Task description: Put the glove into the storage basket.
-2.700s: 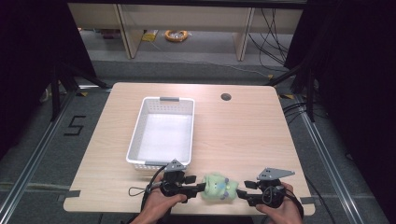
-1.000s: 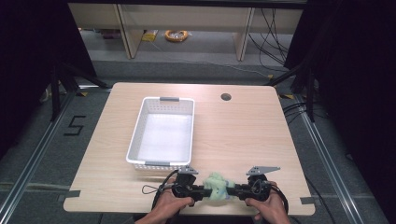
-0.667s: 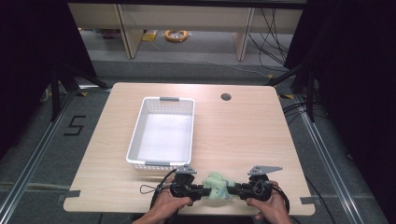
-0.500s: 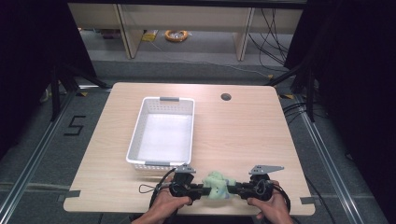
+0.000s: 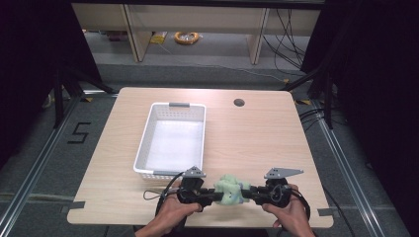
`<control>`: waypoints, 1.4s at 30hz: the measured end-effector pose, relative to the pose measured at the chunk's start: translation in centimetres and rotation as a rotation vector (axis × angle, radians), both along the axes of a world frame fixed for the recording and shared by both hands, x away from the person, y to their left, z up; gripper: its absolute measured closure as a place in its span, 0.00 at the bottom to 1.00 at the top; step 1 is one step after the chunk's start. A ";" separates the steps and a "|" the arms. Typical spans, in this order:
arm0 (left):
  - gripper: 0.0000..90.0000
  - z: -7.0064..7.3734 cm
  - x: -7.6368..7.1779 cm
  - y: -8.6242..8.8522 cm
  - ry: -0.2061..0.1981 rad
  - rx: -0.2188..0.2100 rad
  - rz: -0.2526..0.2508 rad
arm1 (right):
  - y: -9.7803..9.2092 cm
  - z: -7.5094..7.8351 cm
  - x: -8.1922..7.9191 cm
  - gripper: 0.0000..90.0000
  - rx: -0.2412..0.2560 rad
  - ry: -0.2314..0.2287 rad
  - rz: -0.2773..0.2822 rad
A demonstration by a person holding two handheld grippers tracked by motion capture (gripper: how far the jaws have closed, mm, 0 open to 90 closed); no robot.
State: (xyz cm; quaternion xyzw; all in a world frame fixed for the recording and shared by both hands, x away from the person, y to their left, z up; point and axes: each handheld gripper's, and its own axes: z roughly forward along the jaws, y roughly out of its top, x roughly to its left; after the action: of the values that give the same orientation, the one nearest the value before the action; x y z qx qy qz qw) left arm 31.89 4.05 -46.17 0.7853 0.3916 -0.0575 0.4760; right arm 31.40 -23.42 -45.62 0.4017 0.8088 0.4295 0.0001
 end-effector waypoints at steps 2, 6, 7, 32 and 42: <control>0.85 0.8 0.3 0.4 -0.018 -0.006 -0.001 | 0.4 0.7 0.1 0.84 0.021 0.022 -0.008; 0.85 2.1 0.8 1.2 -0.035 -0.011 0.007 | 1.1 2.4 0.9 0.84 -0.003 -0.005 0.006; 0.85 2.4 0.9 1.4 -0.035 -0.006 0.018 | 1.3 2.7 1.2 0.84 -0.001 -0.024 0.020; 0.84 6.8 5.6 9.1 0.011 0.003 0.138 | 8.8 7.9 8.0 0.84 -0.028 -0.021 0.110; 0.84 5.7 7.4 12.4 0.068 0.026 0.189 | 13.0 7.3 10.5 0.84 -0.065 0.002 0.130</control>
State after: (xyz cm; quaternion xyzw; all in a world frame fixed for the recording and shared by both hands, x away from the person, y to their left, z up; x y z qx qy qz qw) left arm 39.32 16.47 -40.42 0.7485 0.4807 -0.0340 0.4555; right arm 41.88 -10.42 -38.32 0.3486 0.8467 0.4016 -0.0153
